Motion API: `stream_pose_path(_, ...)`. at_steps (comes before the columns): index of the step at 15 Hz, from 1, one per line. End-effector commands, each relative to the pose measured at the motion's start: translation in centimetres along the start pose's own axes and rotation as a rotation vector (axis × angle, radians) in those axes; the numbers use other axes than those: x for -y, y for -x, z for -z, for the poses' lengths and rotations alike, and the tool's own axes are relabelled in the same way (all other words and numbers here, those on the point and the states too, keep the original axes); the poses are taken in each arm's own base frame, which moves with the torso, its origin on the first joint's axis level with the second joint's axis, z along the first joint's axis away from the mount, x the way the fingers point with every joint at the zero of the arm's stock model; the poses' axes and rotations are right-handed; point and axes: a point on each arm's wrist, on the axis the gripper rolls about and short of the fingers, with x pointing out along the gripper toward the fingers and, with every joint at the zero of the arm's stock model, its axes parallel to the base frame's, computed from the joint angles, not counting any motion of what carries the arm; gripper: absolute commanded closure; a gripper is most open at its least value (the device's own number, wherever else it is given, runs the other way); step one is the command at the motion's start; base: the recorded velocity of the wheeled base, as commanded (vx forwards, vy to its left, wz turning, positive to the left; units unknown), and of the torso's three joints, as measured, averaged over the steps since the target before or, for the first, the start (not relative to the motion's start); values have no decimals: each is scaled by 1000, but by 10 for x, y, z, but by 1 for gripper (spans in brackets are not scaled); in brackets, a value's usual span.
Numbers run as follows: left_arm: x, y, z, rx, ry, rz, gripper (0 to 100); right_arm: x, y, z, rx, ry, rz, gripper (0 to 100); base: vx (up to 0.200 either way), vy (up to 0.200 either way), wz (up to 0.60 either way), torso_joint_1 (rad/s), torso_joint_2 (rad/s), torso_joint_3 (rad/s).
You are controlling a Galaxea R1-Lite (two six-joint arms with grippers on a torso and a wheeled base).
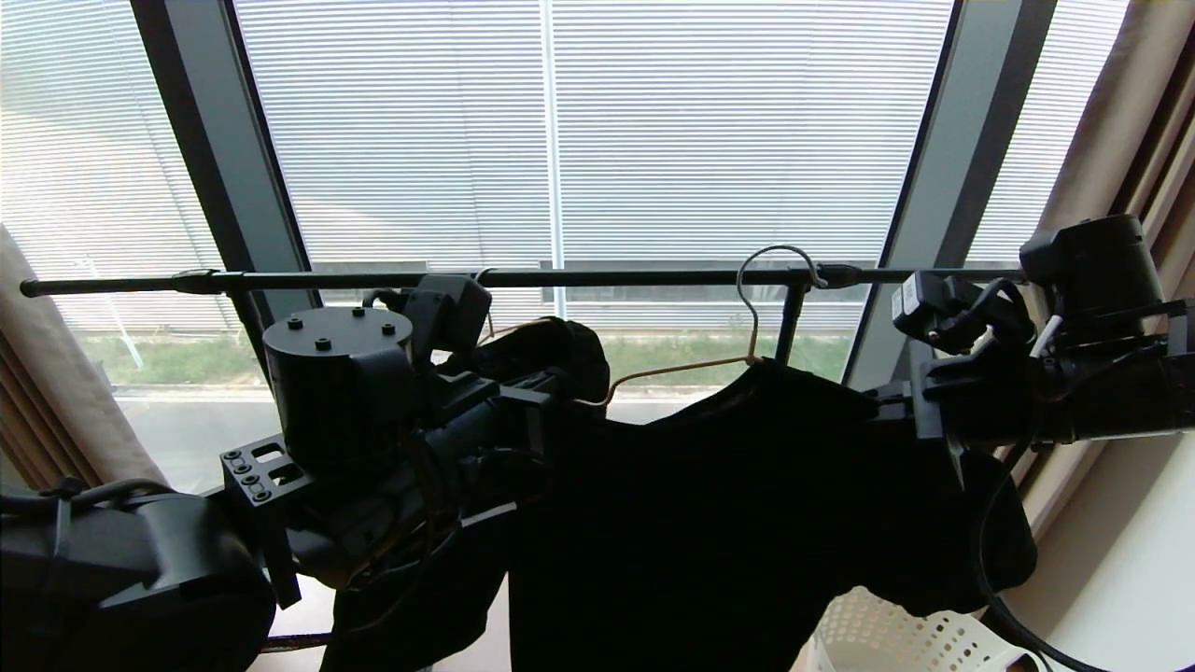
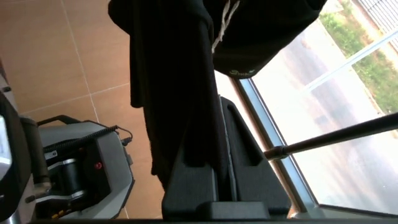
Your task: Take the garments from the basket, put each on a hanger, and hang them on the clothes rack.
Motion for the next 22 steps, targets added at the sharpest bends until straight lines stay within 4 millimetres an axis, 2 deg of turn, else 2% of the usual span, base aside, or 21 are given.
stream_pose_path(1, 12, 4, -11, 24, -8, 25, 100, 6, -12, 9, -45, -7, 54, 100, 0, 0, 0, 0, 0, 0)
stream_pose_path(3, 10, 3, -12, 25, -18, 12, 100, 6, -10, 8, -25, 13, 82, 100, 0, 0, 0, 0, 0, 0)
stream_pose_path(5, 1, 2, -11, 23, -23, -45, 100, 1, 5, 1, 9, 39, 115, 100, 0, 0, 0, 0, 0, 0)
stream_pose_path(7, 0, 2, -11, 15, -26, -49, 100, 1, 16, 1, 20, 39, 149, 100, 0, 0, 0, 0, 0, 0)
stream_pose_path(11, 1, 2, -9, 6, -73, -63, 100, 3, 21, 1, 15, 40, 185, 100, 0, 0, 0, 0, 0, 0)
stream_pose_path(16, 21, 7, -12, 22, -130, 1, 100, 4, 11, 1, -24, 40, 212, 100, 0, 0, 0, 0, 0, 0)
stream_pose_path(20, 39, 8, -16, 25, -137, 59, 100, -1, -22, 6, -56, 69, 223, 100, 0, 0, 0, 0, 0, 0)
stream_pose_path(22, 43, 8, -19, 21, -139, 68, 100, -2, -30, 7, -55, 65, 219, 100, 0, 0, 0, 0, 0, 0)
